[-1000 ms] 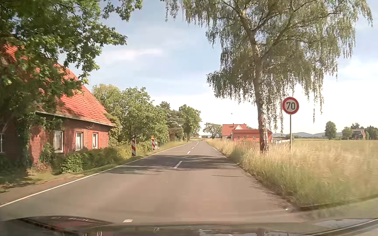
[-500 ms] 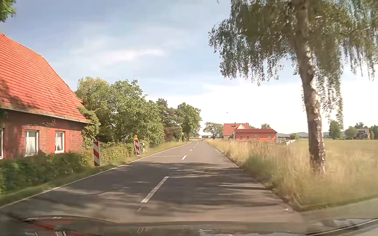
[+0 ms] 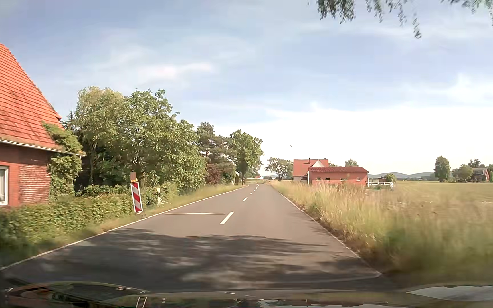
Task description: Follow the waypoints while adhering to traffic rules and regulations
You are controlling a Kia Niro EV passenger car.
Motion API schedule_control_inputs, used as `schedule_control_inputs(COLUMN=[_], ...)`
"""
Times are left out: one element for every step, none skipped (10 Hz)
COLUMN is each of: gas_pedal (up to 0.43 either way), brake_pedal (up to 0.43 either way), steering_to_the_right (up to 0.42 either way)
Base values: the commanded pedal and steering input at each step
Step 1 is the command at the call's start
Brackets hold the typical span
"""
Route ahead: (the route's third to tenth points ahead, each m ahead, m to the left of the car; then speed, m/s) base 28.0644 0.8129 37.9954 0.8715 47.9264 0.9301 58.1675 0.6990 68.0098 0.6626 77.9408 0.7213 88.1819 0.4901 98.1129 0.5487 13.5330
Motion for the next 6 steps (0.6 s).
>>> schedule_control_inputs(gas_pedal=[0.189,0.189,0.189,0.189,0.189,0.189], brake_pedal=[0.0,0.0,0.0,0.0,0.0,0.0], steering_to_the_right=[-0.003,-0.003,-0.003,-0.002,-0.003,-0.002])
